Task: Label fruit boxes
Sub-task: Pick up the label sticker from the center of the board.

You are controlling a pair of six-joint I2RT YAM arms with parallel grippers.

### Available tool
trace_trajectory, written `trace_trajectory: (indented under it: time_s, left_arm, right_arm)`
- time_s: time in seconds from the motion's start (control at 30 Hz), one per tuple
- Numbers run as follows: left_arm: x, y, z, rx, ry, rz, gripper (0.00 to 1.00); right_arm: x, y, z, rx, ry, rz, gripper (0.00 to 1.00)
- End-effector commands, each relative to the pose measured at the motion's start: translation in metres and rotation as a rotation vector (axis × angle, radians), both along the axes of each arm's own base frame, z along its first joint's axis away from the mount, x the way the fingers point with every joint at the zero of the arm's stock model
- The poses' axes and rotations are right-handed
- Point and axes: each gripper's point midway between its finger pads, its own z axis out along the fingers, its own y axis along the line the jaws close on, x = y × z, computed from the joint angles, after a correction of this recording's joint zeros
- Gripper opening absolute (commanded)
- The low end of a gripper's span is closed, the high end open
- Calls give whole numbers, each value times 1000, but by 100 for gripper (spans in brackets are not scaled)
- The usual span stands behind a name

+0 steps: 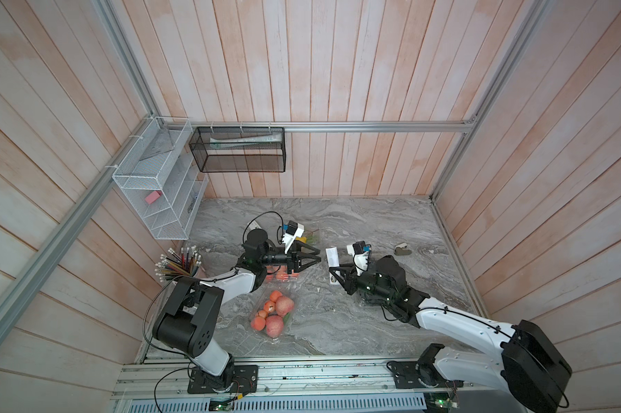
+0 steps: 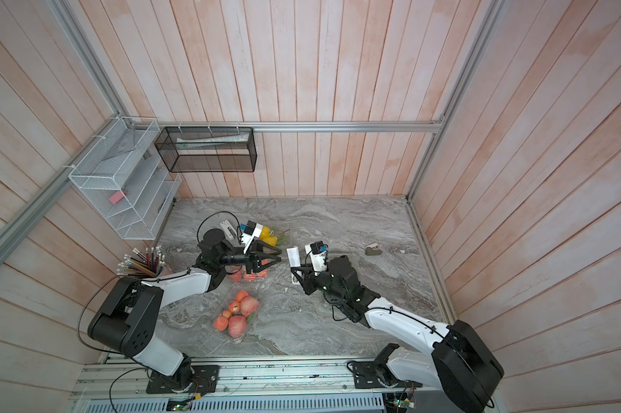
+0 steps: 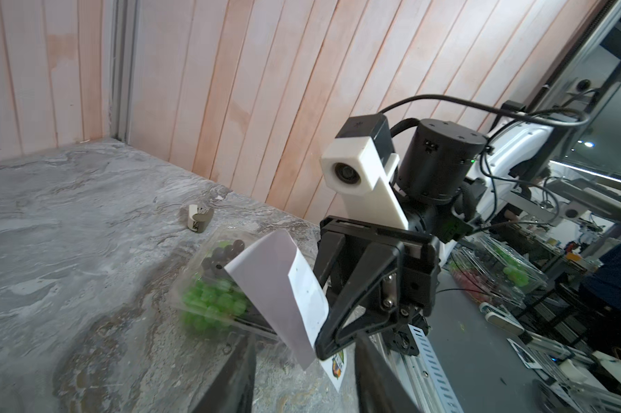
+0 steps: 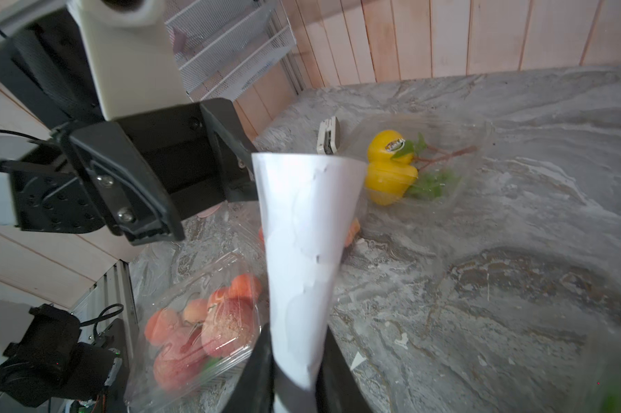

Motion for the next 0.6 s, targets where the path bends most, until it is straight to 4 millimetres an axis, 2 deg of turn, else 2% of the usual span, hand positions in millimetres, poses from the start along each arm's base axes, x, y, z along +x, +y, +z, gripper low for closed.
trace_trajectory:
  time_s: [0.0, 0.3, 0.57]
  left_arm:
    - [-9, -3, 9, -19, -90, -53, 46]
    - [-24, -11, 19, -43, -141, -135, 45]
    - [-25, -12, 26, -85, -129, -153, 36]
  right_arm:
    - [-5, 4, 32, 48, -188, 57, 21]
    - [-4, 13, 38, 47, -219, 98, 21]
    - [-9, 22, 34, 44, -223, 159, 20]
